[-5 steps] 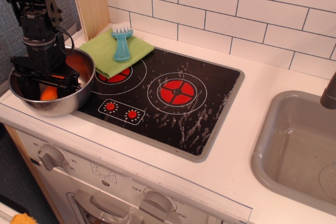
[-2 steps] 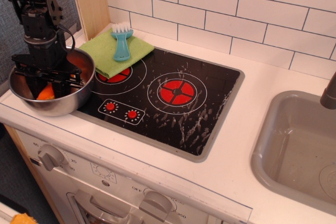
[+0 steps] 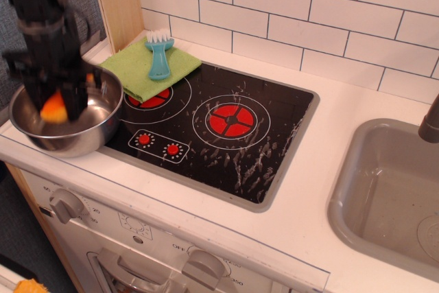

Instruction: Place the lobster to the right of the green cloth.

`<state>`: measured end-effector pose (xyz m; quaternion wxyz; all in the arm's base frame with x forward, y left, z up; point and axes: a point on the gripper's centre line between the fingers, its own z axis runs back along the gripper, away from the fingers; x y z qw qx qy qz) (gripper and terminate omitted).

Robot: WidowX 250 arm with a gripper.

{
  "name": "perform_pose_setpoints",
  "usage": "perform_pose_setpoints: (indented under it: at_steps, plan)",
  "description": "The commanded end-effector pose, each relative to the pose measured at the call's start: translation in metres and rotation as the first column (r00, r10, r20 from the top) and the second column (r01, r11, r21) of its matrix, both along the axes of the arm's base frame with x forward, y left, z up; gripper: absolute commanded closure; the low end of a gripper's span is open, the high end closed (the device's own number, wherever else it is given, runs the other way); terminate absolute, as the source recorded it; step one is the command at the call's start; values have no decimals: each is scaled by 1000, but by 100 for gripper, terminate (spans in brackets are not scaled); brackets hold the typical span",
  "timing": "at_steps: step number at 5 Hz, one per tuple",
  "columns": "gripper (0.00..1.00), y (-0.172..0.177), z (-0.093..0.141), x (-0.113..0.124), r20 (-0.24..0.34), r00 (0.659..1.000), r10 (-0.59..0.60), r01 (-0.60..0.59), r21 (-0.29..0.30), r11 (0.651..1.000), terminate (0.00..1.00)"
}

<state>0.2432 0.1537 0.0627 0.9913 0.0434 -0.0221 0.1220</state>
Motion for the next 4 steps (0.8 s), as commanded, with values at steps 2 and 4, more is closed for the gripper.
perform_pose_setpoints:
  at_steps: [2, 4]
  plan:
    - [100, -74, 21, 63, 54, 969, -242, 242, -6, 970, 0]
    - [100, -93, -41, 102, -56, 973, -224, 227, 44, 973, 0]
